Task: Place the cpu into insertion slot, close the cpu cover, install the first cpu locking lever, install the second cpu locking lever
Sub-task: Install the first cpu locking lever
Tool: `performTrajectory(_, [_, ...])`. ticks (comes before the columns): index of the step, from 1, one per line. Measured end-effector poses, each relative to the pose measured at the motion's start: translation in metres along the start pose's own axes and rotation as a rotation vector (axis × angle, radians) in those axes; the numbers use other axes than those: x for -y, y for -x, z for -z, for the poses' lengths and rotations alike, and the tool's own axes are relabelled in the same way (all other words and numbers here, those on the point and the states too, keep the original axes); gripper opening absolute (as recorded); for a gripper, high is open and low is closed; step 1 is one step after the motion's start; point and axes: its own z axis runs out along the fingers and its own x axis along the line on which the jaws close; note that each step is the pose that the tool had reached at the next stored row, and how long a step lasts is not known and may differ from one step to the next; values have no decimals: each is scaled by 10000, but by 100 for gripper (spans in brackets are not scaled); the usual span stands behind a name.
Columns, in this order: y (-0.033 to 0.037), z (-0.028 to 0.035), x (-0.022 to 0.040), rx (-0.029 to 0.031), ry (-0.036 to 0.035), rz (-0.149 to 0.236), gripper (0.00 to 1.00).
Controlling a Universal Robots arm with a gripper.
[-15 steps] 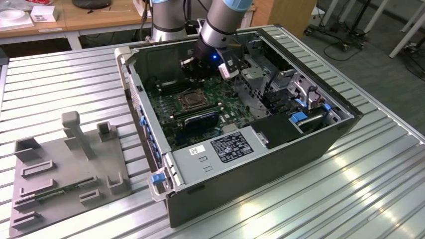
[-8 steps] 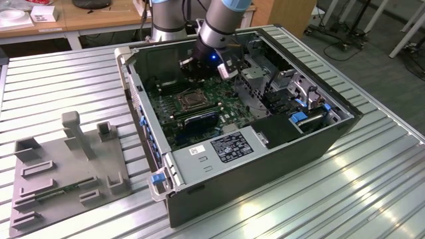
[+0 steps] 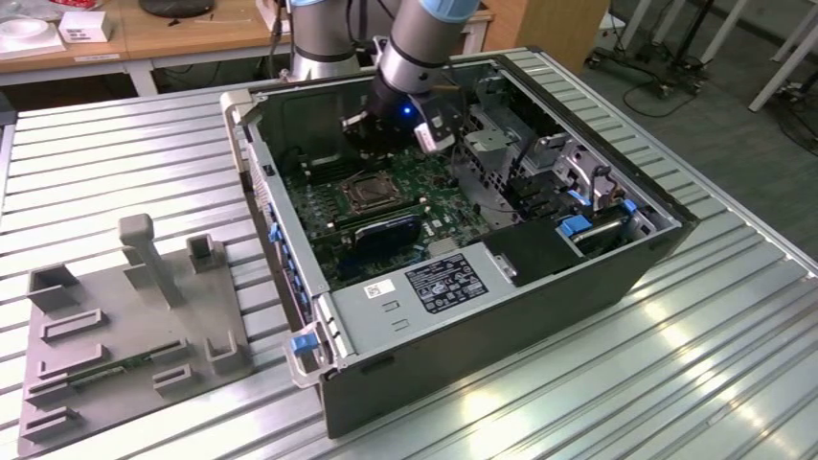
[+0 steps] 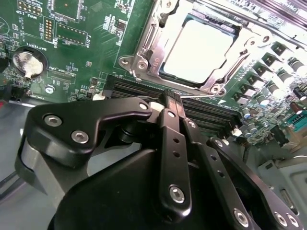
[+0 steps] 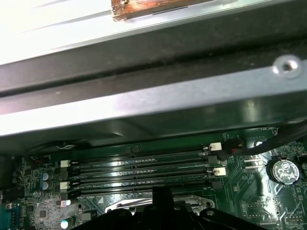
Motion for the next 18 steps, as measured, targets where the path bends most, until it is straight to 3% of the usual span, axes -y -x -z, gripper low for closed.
performTrajectory(4, [-13,16,-2,19,12,7,11])
performTrajectory(12, [-47,147,-29,38,84,23,11])
performTrajectory(14, [-66,147,-28,82,97,37,11])
performTrajectory(18, [-144,135,-15,249,124,79,11])
